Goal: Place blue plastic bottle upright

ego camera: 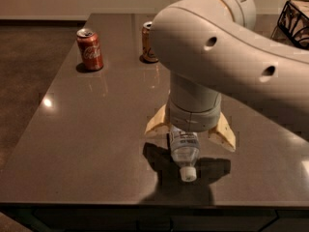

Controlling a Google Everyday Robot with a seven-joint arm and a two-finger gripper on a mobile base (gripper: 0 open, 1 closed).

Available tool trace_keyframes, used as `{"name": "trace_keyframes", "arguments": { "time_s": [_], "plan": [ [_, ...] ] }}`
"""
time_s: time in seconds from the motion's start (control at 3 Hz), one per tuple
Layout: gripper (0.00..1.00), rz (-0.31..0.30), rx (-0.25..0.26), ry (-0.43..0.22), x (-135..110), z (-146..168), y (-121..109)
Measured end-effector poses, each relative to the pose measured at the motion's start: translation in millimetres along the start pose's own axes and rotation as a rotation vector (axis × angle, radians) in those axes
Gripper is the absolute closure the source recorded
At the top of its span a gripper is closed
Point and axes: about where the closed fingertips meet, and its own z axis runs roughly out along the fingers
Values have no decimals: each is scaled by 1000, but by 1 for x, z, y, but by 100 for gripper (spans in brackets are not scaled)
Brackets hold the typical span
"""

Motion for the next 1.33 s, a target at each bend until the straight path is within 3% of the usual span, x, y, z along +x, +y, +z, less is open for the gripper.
{"name": "trace_keyframes", "arguments": {
  "time_s": [0.33,0.67,1.0,1.33],
  "plan": [
    [18,-50,-29,-25,-7,1,0],
    [49,-54,-9,-63,-8,-2,-7],
    [73,-12,32,-87,-7,-6,-15],
    [95,167,133,-166,0,-23,-19]
  ]
}}
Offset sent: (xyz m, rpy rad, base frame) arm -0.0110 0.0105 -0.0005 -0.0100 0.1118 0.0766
